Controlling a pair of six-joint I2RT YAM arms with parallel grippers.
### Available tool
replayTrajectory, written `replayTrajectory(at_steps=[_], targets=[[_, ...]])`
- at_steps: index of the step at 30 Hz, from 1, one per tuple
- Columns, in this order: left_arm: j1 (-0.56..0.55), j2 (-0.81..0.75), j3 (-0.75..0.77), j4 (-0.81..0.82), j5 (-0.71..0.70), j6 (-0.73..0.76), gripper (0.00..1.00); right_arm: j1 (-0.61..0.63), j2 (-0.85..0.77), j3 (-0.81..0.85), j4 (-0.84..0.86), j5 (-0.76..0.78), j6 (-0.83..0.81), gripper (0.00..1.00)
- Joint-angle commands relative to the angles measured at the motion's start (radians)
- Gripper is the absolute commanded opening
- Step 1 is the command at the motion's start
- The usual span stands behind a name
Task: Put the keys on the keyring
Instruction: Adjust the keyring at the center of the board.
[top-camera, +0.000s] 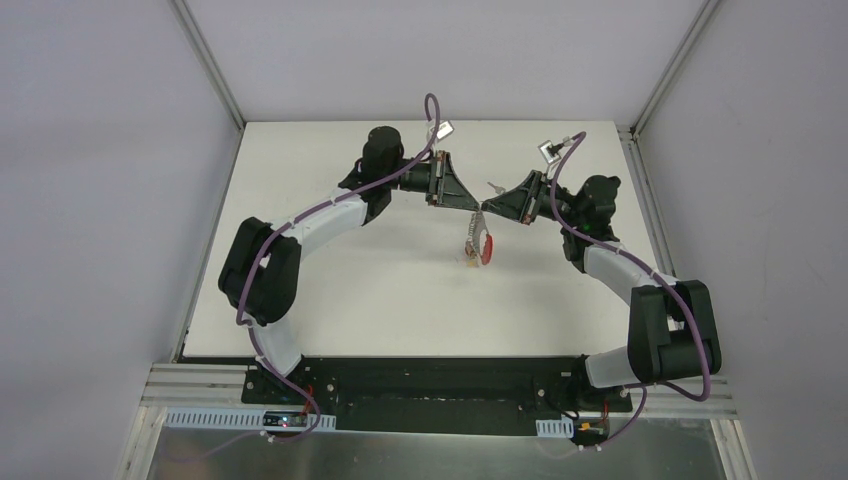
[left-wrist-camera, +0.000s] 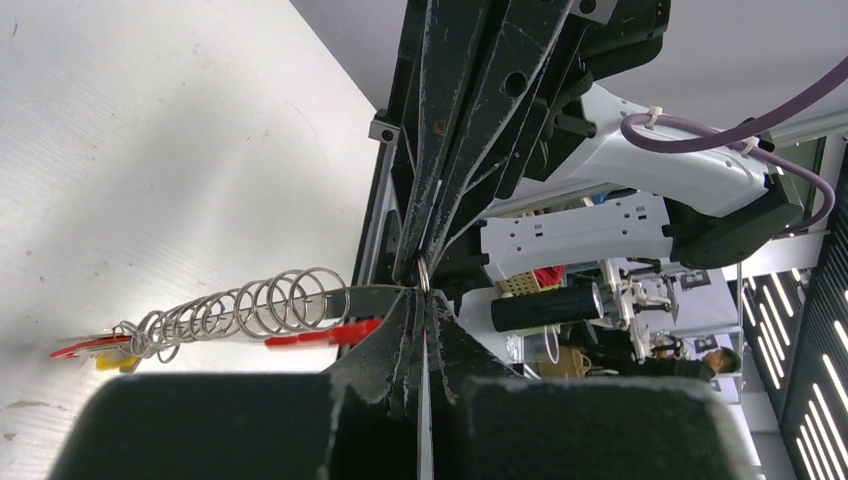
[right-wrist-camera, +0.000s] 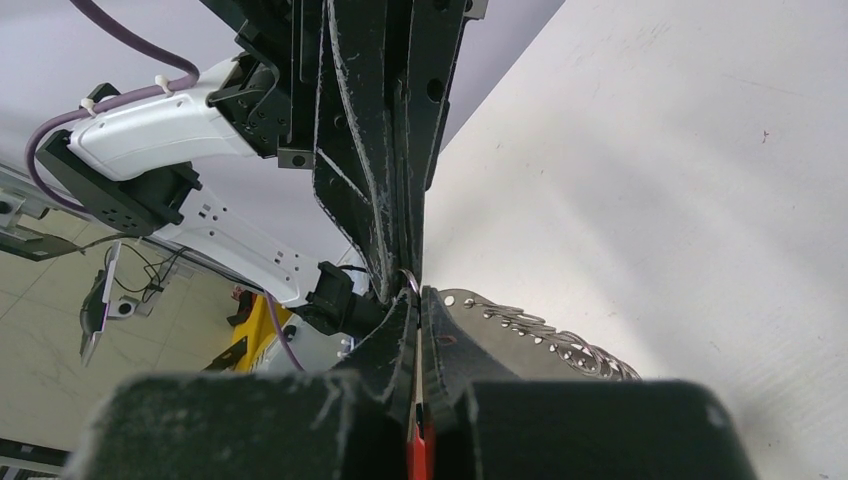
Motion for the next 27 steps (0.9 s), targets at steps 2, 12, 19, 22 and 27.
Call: replayTrajectory(at_steps=[2, 12, 19, 22, 27], targets=[[-0.014, -0.001, 0.072, -0.060, 0.026, 0.088, 0.00, -0.002, -0.006, 0.023, 0.032, -0.032, -0.042, 0.00], [-0.018, -0.035, 0.213, -0.708, -0.041, 0.567, 0.00, -0.002, -0.024, 0.034, 0.017, -0.118, -0.110, 0.14], [-0.029, 0.033, 0.459, -1.176, -0.056, 0.865, 0.00, 0.001, -0.068, 0.043, -0.087, -0.139, -0.231, 0.23], [-0.046, 0.074, 0.583, -1.362, -0.079, 0.989, 0.00, 0.013, -0.085, 0.048, -0.135, -0.148, -0.281, 0.26], [-0.085, 0.160, 0.794, -1.645, -0.096, 1.157, 0.00, 0.037, -0.098, 0.057, -0.138, -0.188, -0.301, 0.37]])
